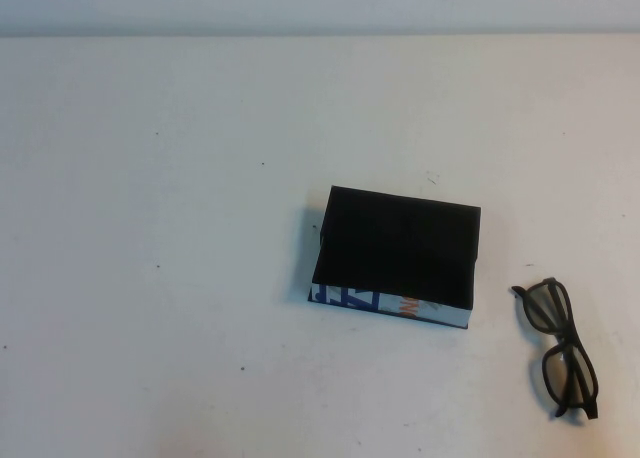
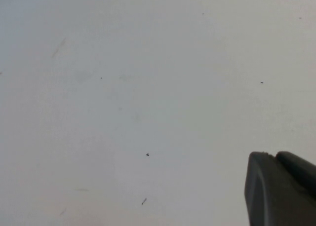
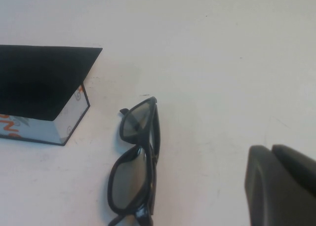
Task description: Take glasses out of glasses case
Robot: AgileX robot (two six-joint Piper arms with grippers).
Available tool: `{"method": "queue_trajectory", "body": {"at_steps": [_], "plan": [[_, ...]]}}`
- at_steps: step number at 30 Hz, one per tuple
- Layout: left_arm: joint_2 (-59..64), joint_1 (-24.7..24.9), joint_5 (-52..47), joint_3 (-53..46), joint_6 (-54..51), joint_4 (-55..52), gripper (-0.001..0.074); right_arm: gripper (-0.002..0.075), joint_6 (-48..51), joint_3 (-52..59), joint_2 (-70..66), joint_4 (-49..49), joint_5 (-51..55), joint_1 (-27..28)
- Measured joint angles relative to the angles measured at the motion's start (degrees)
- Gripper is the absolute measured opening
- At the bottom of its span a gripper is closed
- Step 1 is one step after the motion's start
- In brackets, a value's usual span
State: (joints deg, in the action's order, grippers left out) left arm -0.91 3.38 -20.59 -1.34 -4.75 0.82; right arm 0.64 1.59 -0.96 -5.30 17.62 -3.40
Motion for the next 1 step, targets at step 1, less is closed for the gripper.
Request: {"method": "queue_trajectory", "body": {"at_steps": [1], "plan": [[0.00, 0.00, 0.00, 0.00, 0.00, 0.00, -0.0005, -0.0018, 0.00, 0.00, 0.00, 0.00, 0.00, 0.00]]}}
